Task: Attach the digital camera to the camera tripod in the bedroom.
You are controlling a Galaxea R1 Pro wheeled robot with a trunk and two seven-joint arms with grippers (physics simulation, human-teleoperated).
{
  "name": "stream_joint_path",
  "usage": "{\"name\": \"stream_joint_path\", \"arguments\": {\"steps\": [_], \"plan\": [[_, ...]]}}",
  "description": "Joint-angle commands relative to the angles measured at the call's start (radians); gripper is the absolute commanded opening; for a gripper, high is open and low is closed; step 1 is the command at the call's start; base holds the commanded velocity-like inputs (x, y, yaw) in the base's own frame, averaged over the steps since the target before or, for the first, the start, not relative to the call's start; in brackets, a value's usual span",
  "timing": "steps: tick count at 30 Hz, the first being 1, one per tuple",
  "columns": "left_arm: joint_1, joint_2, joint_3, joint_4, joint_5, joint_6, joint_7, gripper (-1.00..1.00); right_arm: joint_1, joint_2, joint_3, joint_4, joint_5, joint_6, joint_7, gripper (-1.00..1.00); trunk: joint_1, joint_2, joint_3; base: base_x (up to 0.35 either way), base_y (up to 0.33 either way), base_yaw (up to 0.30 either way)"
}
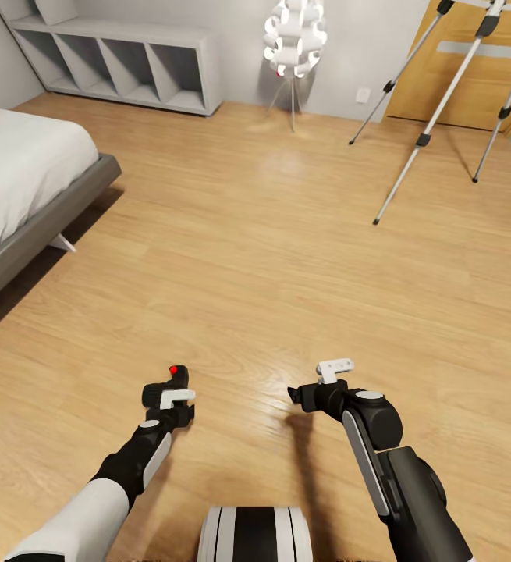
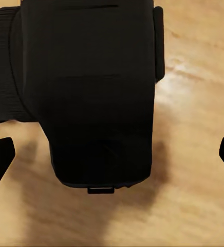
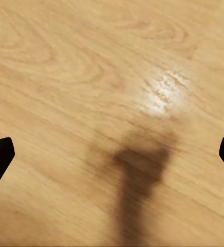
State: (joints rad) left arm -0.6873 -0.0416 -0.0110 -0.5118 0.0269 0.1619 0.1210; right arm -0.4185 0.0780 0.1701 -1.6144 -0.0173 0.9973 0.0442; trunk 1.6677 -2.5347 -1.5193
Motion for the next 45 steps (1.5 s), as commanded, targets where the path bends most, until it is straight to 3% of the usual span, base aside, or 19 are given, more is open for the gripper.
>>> {"name": "stream_joint_path", "arguments": {"steps": [1,12,20,34,45], "plan": [[0.0,0.0,-0.001,-0.002,0.003,0.006,0.004,1.0,0.0,0.0,0.0,-0.001,-0.001,0.004,0.002,1.0,0.0,-0.001,-0.005,0.0,0.0,0.0],[0.0,-0.001,-0.001,-0.001,0.004,0.006,0.004,1.0,0.0,0.0,0.0,-0.001,-0.001,0.004,0.002,1.0,0.005,-0.003,-0.047,0.0,0.0,0.0],[0.0,-0.001,-0.003,-0.001,-0.001,0.003,0.008,1.0,0.0,0.0,0.0,-0.001,-0.001,0.004,0.002,1.0,0.005,-0.003,-0.047,0.0,0.0,0.0],[0.0,-0.002,-0.002,0.011,-0.077,-0.005,0.012,1.0,0.001,0.0,0.0,-0.001,-0.001,0.004,0.002,1.0,0.005,-0.003,-0.047,0.0,0.0,0.0],[0.0,-0.002,0.001,0.014,-0.083,-0.038,0.009,1.0,0.002,0.0,0.0,-0.001,-0.001,0.004,0.002,1.0,0.005,-0.003,-0.047,0.0,0.0,0.0]]}}
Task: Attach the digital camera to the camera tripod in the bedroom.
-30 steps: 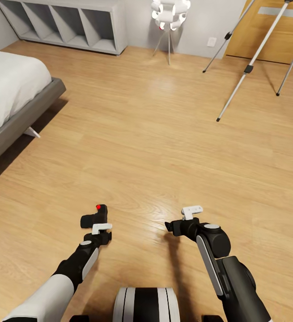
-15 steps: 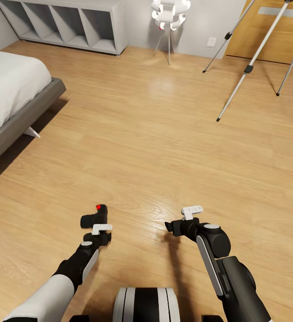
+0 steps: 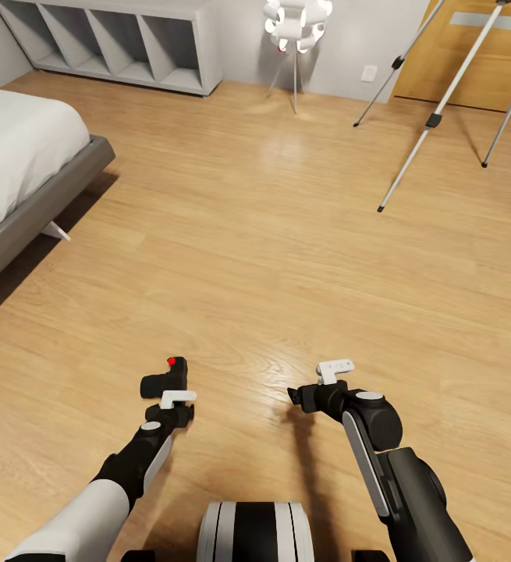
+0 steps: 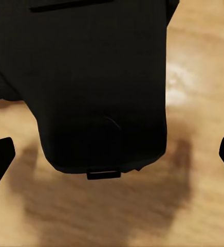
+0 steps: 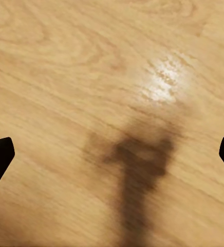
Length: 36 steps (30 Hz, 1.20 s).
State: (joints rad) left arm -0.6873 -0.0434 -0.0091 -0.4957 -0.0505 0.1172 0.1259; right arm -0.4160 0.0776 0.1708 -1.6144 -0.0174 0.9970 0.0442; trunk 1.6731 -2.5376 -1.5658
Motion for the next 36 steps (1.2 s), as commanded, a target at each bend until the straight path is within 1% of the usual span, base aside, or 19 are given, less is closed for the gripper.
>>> {"name": "stream_joint_path", "arguments": {"steps": [1,18,19,36], "plan": [[0.0,0.0,-0.001,-0.002,-0.005,0.005,0.004,1.0,0.0,0.0,-0.001,-0.001,-0.001,0.004,0.002,1.0,0.0,0.0,-0.001,0.0,0.0,0.0],[-0.003,-0.002,0.006,-0.001,0.003,-0.001,0.004,1.0,0.0,0.0,-0.001,-0.001,-0.001,0.003,0.002,1.0,0.0,0.0,-0.001,0.0,0.0,0.0],[-0.003,-0.002,0.007,-0.001,0.003,-0.001,0.004,-1.0,0.0,0.0,-0.001,-0.001,-0.001,0.003,0.002,1.0,0.0,0.0,-0.001,0.0,0.0,0.0],[-0.003,0.0,0.009,-0.001,0.005,-0.002,0.005,-1.0,0.001,-0.001,-0.001,-0.001,-0.001,0.004,0.002,1.0,0.0,0.0,-0.001,0.0,0.0,0.0]]}}
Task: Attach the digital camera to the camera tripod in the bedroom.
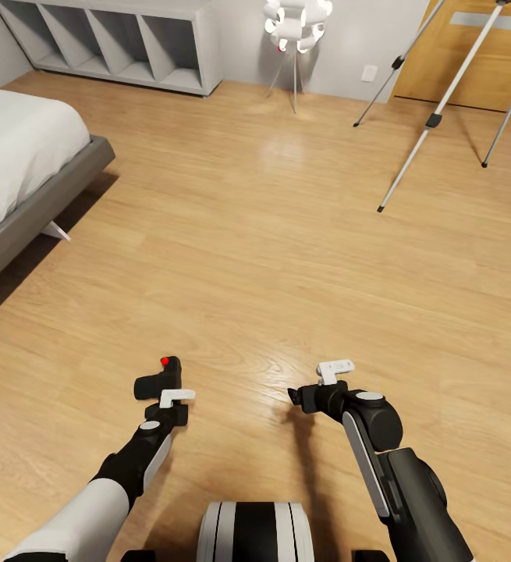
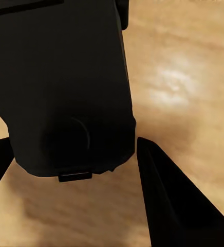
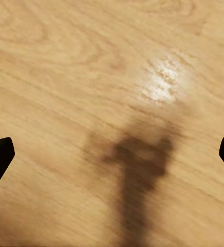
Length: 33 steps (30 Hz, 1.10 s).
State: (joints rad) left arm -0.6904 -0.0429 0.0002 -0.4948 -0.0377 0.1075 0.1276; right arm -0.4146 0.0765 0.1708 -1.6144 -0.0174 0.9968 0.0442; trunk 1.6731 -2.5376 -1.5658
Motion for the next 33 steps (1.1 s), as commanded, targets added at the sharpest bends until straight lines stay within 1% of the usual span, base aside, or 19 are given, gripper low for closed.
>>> {"name": "stream_joint_path", "arguments": {"steps": [1,8,9,15,22,27,33], "plan": [[0.0,0.0,0.0,-0.002,-0.008,0.008,0.003,-1.0,0.0,0.0,-0.001,-0.001,-0.001,0.005,0.002,1.0,0.0,0.0,-0.001,0.0,0.0,0.0],[0.001,0.0,0.001,-0.002,-0.01,0.006,0.003,-1.0,0.0,0.0,-0.001,-0.001,-0.001,0.004,0.002,1.0,0.0,0.0,-0.001,0.0,0.0,0.0],[0.004,0.0,-0.004,-0.014,-0.012,0.004,-0.001,-1.0,-0.001,0.0,-0.001,-0.001,-0.001,0.003,0.002,1.0,-0.001,0.0,0.003,0.0,0.0,0.0],[0.005,0.0,-0.006,-0.015,-0.013,0.004,-0.002,-1.0,0.0,-0.001,-0.002,-0.001,-0.001,0.0,0.002,1.0,-0.003,0.001,0.026,0.0,0.0,0.0],[0.007,-0.001,-0.009,-0.017,-0.012,0.003,-0.003,-1.0,0.0,0.0,-0.003,-0.001,-0.001,-0.047,0.001,1.0,-0.006,0.003,0.054,0.0,0.0,0.0],[0.008,-0.001,-0.01,-0.017,-0.013,0.003,-0.003,-1.0,0.0,0.0,-0.004,-0.001,-0.001,-0.059,0.002,1.0,-0.009,0.004,0.073,0.0,0.0,-0.007],[0.01,-0.004,-0.009,-0.032,-0.012,0.011,-0.007,-1.0,0.0,0.0,-0.008,-0.002,-0.001,-0.067,0.001,1.0,-0.011,0.006,0.096,0.0,0.0,-0.161]]}}
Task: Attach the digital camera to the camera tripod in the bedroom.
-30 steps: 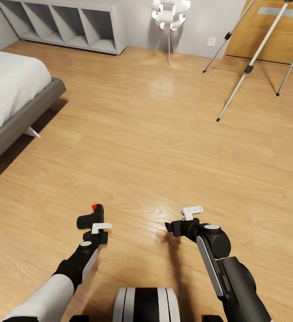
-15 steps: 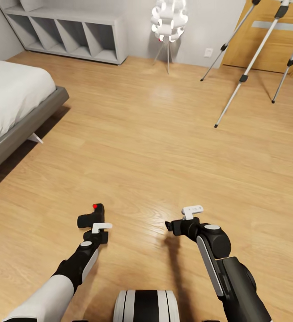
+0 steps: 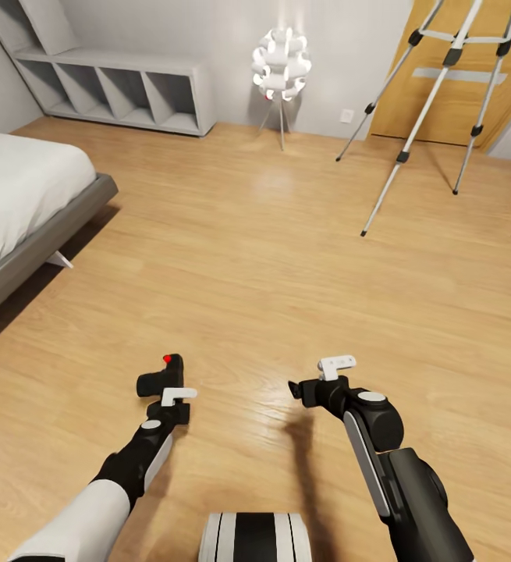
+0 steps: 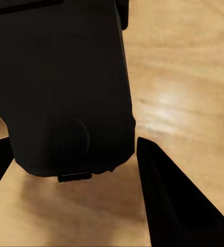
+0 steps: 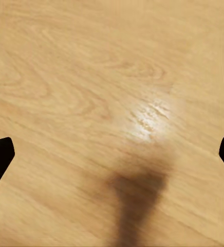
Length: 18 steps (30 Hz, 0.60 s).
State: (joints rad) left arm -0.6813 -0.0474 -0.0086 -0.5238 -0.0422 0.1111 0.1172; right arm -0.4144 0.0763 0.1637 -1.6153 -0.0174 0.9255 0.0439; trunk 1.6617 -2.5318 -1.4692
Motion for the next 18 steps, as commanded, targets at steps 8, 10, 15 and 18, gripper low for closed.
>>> {"name": "stream_joint_path", "arguments": {"steps": [8,10,15,18], "plan": [[0.164,-0.012,0.05,-0.571,0.088,0.511,0.014,-1.0,0.002,-0.017,-0.073,-0.001,0.0,0.003,0.006,1.0,-0.004,0.002,0.031,0.0,0.0,-0.187],[0.235,-0.016,0.06,-0.717,0.107,0.573,0.039,-1.0,0.004,-0.02,-0.091,-0.001,0.0,-0.001,0.007,1.0,-0.005,0.002,0.039,0.0,0.0,-0.029],[0.294,-0.019,0.063,-0.809,0.126,0.602,0.081,-1.0,0.008,-0.02,-0.103,-0.001,0.0,-0.031,0.008,1.0,-0.007,0.003,0.058,0.0,0.0,-0.014],[0.311,-0.026,0.064,-0.826,0.135,0.606,0.091,-1.0,0.009,-0.02,-0.105,-0.001,0.0,-0.04,0.008,1.0,-0.008,0.004,0.07,0.0,0.0,-0.006]]}}
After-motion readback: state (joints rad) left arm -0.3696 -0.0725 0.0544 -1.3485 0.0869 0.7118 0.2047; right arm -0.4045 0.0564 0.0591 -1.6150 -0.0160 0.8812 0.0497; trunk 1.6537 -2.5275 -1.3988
